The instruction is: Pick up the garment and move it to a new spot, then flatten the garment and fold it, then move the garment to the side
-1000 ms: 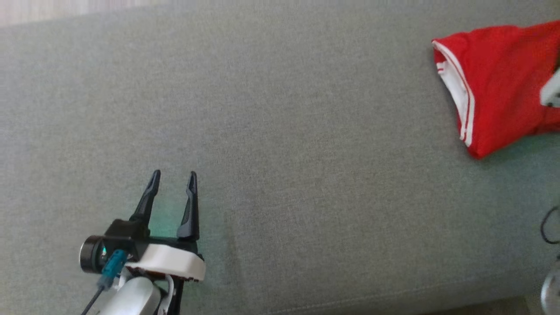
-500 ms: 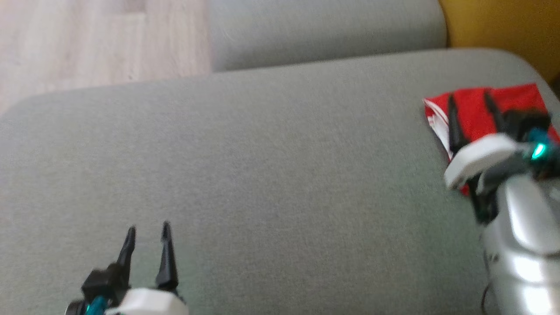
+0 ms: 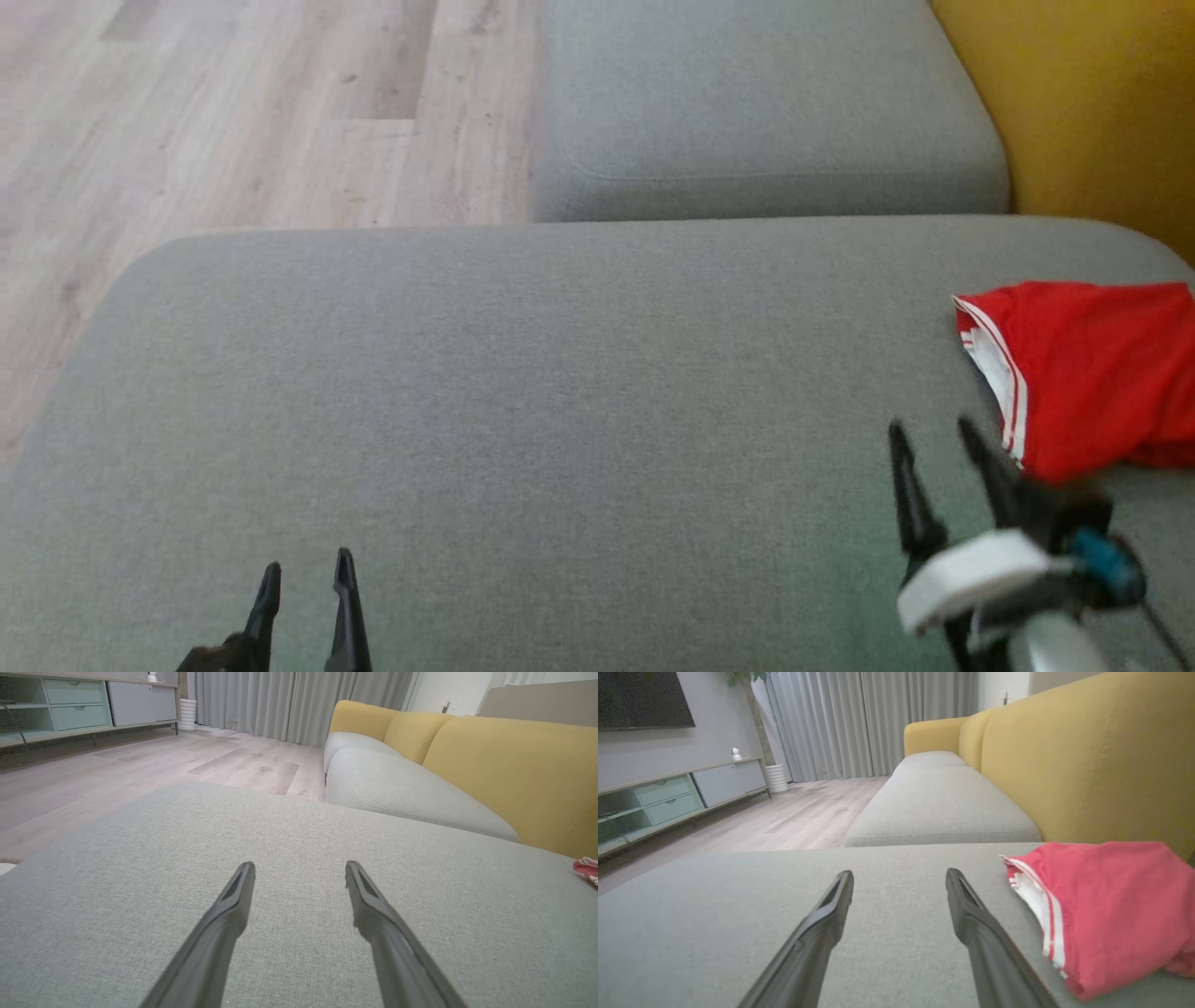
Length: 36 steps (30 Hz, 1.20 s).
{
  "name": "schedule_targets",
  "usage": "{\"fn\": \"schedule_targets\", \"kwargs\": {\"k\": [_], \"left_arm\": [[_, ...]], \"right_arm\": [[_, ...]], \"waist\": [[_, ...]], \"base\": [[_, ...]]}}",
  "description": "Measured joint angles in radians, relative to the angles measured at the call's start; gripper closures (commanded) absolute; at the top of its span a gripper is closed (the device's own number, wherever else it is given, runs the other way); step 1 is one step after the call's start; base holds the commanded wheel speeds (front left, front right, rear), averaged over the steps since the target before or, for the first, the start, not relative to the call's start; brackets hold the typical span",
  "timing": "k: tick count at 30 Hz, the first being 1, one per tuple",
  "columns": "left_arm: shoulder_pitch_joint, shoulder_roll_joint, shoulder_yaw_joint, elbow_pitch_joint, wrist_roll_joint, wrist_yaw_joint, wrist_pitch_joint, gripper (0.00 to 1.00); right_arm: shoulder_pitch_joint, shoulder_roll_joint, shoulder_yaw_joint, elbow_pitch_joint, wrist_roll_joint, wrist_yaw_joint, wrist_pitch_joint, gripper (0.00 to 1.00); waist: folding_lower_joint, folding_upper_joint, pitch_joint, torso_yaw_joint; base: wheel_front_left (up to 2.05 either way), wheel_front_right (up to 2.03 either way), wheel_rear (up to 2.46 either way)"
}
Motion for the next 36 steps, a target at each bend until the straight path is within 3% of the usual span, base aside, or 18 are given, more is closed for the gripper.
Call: {"fn": "schedule_targets", "kwargs": {"k": [10, 32, 33, 36], "left_arm": [[0.049, -0.009, -0.003, 0.005, 0.009, -0.035, 0.0, 0.0], [0.056, -0.005, -0.026, 0.013, 0.039, -0.033, 0.001, 0.0], [0.056, -0.007, -0.028, 0.016, 0.039, -0.033, 0.001, 1.0], [0.069, -0.02, -0.038, 0.055, 0.035, -0.035, 0.002, 1.0]], "right_arm": [[0.156, 0.006, 0.03, -0.05, 0.034, 0.0, -0.046, 0.0], [0.173, 0.006, 0.038, -0.083, 0.043, 0.0, -0.046, 0.0], [0.173, 0.006, 0.038, -0.077, 0.043, 0.0, -0.046, 1.0], [0.186, 0.007, 0.038, -0.029, 0.043, 0.0, -0.045, 1.0]], "waist": [[0.0001, 0.0, -0.023, 0.01], [0.0003, 0.0, -0.024, 0.006], [0.0003, 0.0, -0.023, 0.004], [0.0003, 0.0, -0.023, 0.004]], "base": [[0.0, 0.0, 0.0], [0.0, 0.0, 0.0], [0.0, 0.0, 0.0], [0.0, 0.0, 0.0]]}}
